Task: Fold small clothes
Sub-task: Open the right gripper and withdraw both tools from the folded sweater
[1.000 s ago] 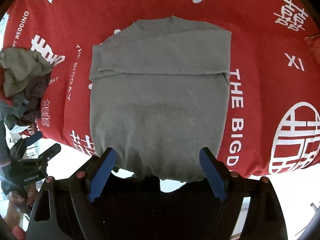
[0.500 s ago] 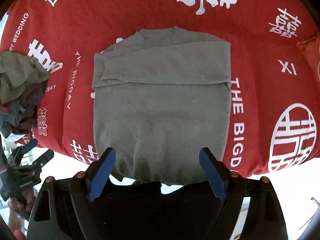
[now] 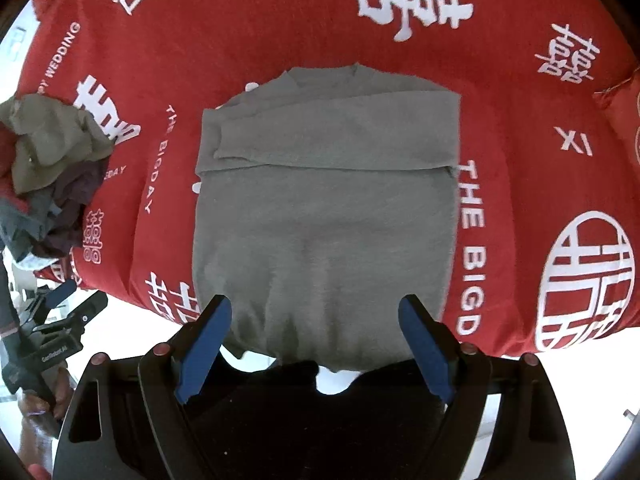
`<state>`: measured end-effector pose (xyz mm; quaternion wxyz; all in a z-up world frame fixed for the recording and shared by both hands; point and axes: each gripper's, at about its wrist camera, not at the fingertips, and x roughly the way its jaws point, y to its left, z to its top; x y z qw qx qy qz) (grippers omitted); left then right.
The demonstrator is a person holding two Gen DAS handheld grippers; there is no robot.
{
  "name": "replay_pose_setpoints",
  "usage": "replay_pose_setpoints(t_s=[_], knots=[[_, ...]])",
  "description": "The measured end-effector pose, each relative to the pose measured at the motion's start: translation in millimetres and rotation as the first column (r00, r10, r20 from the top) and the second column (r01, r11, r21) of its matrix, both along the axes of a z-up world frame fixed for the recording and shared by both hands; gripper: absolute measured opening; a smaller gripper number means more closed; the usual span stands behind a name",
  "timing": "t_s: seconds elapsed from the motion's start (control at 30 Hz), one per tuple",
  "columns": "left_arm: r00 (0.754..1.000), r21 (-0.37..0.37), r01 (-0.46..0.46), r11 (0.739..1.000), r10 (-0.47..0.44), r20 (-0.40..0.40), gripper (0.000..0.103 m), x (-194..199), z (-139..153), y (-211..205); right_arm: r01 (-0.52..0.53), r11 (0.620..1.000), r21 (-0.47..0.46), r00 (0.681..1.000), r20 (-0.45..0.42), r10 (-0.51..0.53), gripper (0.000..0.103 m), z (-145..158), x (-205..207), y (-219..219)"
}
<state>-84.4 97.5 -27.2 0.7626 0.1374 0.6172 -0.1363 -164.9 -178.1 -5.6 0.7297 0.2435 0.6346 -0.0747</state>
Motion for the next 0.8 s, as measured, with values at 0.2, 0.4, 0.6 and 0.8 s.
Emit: replay_pose_setpoints(t_s=[0.2, 0.4, 0.6, 0.8], knots=[[0.999, 0.017, -0.044, 0.999, 0.043, 0.029, 0.103, -46, 7, -21, 0.019, 1.000, 0.011, 0.999, 0.044, -0.020, 0.088, 5, -59, -40], [0.998, 0.034, -0.062, 0.997, 0.061, 0.034, 0.103, -74, 15, -28, 0.045, 0.998, 0.037, 0.997, 0.067, -0.047, 0.088, 8, -94, -65], [0.997, 0.043, -0.039, 0.998, 0.037, 0.061, 0.103, -80, 26, -30, 0.058, 0.996, 0.070, 0.994, 0.085, -0.063, 0.088, 9, -108, -68], [0.995, 0.044, -0.063, 0.997, 0.060, 0.074, 0.103, -84, 34, -14, 0.087, 0.989, 0.121, 0.993, 0.069, -0.095, 0.088, -1, -109, -60]])
